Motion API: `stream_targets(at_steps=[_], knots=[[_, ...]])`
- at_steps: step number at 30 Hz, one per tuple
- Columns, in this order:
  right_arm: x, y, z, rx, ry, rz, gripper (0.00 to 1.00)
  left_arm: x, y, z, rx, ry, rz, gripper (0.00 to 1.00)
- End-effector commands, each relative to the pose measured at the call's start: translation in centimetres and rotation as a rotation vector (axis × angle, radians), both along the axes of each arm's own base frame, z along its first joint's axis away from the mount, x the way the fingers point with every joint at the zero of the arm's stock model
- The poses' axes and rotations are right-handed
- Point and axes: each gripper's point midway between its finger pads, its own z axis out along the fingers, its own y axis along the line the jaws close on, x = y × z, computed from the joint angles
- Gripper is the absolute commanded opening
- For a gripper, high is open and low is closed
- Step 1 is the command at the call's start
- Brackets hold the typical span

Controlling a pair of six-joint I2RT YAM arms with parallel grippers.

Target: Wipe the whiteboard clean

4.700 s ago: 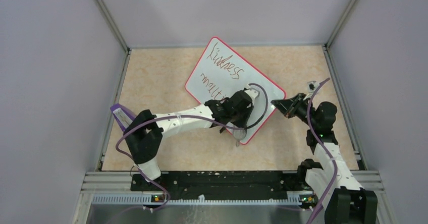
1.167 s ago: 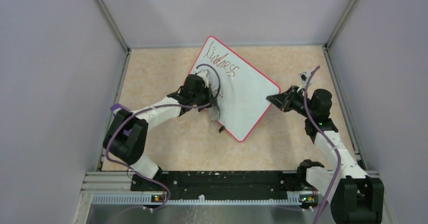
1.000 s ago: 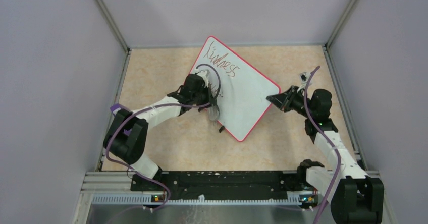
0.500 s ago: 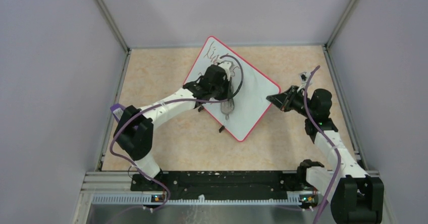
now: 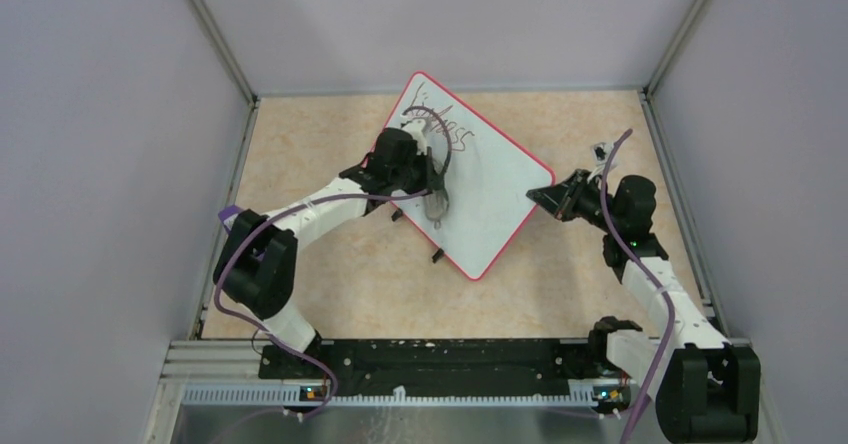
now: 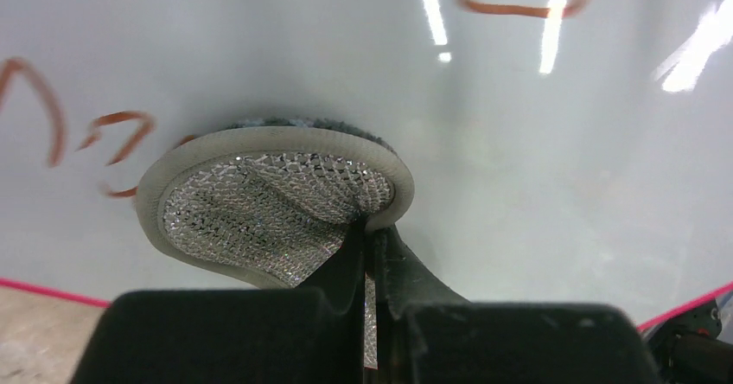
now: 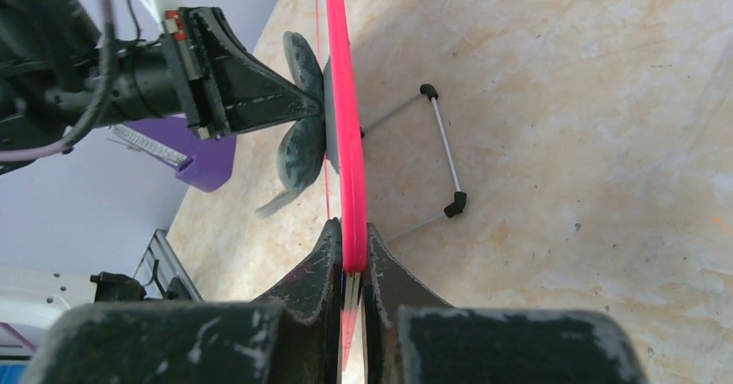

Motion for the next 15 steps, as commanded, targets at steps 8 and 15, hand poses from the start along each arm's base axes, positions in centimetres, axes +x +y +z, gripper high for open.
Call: stream_targets(at_steps=[8, 15], knots=[[-2.2, 1.6, -3.2, -0.047, 0.107, 0.113, 0.0, 1.2, 5.2, -5.4, 0.065, 0.105, 0.107, 0.0], [-2.3, 1.5, -3.2, -0.052, 0.107, 0.11, 0.0, 1.6, -1.8, 1.8, 0.041, -0.057, -0.008, 0.0]])
